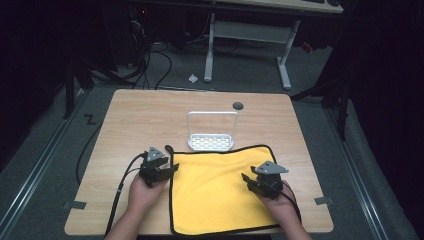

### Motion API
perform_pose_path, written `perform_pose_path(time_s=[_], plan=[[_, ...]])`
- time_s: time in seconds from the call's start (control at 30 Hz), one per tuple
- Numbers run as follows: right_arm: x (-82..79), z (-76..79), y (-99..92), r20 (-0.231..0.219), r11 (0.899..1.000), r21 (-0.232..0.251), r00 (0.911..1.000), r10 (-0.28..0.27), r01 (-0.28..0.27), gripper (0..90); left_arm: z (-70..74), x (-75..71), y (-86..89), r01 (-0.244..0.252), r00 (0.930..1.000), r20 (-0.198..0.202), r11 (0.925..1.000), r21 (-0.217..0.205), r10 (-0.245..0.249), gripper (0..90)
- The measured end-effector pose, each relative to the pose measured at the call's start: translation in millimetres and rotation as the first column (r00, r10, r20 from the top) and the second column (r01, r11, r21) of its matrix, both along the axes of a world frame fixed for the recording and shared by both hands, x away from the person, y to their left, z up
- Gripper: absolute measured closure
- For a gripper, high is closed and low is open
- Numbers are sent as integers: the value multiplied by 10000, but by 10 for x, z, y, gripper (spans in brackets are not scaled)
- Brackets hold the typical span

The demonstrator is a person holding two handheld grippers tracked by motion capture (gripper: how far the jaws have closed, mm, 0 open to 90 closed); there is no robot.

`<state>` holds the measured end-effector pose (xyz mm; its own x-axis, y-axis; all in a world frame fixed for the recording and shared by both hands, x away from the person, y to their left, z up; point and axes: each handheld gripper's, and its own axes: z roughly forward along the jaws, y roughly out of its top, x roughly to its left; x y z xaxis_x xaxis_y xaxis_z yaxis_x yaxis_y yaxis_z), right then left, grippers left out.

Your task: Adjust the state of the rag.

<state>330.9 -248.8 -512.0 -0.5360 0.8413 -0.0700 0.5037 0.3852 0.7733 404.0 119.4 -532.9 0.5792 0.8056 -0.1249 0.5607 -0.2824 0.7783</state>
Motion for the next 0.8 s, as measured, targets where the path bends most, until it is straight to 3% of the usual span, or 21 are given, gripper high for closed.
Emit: perform_pose_path(time_s=[0.1, 0.2, 0.3, 0.4, 0.43, 0.63, 0.8], plan=[[-32, -8, 100, 14, 9991, -57, 9991, 416, -416, 479, 12, 76, -56, -73, 10000, -53, 10000, -57, 72, 449], [-56, -15, 175, 85, 9975, -204, 9977, 674, -672, 461, -8, 137, -113, -305, 9994, 182, 9992, 238, 301, 432], [-77, -12, 223, 55, 9963, -148, 9963, 853, -852, 442, -42, 181, -138, -651, 9978, 154, 9966, 504, 644, 445], [-103, 4, 257, 86, 9951, 5, 9950, 992, -992, 421, -42, 140, -203, -556, 9978, 431, 9926, 1079, 512, 478], [-112, 9, 274, 126, 9948, 18, 9947, 1023, -1023, 416, -38, 126, -220, -493, 9980, 453, 9927, 1101, 445, 530], [-177, 44, 442, 122, 9890, 253, 9893, 1452, -1454, 391, -39, 102, -240, -288, 9987, 440, 9945, 1008, 244, 620], [-286, 46, 739, 73, 9772, 110, 9772, 2120, -2121, 387, -42, 100, -219, 204, 9993, 309, 9973, 701, -227, 804]])
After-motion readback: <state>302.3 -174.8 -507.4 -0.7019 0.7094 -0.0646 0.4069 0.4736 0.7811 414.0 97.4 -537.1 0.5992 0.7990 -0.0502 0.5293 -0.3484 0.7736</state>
